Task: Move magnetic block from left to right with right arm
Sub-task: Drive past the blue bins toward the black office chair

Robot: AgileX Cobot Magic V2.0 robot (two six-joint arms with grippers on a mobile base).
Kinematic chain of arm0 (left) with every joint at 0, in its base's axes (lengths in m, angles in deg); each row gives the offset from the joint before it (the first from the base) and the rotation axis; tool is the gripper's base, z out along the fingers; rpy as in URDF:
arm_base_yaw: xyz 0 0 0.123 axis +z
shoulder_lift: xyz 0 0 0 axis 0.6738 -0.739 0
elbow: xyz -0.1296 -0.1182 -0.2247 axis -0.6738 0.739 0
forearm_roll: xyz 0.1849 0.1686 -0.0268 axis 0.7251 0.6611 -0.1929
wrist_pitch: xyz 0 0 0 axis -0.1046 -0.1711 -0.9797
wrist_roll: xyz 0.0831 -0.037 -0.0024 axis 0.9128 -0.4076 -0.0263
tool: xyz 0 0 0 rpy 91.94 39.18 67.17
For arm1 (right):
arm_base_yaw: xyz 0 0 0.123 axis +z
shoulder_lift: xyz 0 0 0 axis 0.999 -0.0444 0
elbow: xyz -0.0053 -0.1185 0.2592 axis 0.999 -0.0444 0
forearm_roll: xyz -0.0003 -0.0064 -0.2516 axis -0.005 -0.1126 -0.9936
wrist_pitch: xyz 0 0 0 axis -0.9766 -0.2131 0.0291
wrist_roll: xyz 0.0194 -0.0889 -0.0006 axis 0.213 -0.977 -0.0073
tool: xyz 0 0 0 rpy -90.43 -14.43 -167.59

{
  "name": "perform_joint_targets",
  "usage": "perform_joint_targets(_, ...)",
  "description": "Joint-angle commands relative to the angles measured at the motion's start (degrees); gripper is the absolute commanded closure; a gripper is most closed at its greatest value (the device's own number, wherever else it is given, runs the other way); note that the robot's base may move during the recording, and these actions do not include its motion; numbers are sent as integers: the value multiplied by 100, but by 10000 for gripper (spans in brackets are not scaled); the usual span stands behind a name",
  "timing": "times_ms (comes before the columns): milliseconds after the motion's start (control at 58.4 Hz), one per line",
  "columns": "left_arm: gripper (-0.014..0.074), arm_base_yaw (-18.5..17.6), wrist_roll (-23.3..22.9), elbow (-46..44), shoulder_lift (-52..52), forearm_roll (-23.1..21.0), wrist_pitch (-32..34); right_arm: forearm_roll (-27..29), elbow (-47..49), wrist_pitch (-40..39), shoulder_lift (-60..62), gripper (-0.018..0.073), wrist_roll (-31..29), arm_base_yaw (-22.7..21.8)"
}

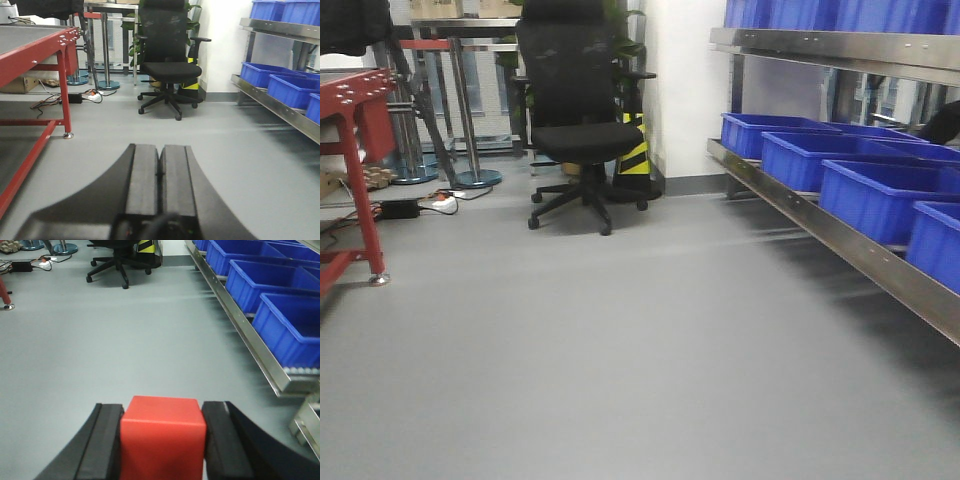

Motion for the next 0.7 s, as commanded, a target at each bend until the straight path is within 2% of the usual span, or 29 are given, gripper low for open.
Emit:
perform_joint_targets(0, 722, -27, -34, 48, 56, -27, 482, -76, 156, -482, -106, 326, -60, -28)
perform_joint_targets(685, 722, -27, -34, 48, 56, -27, 482, -76, 156, -482, -106, 326, -60, -28)
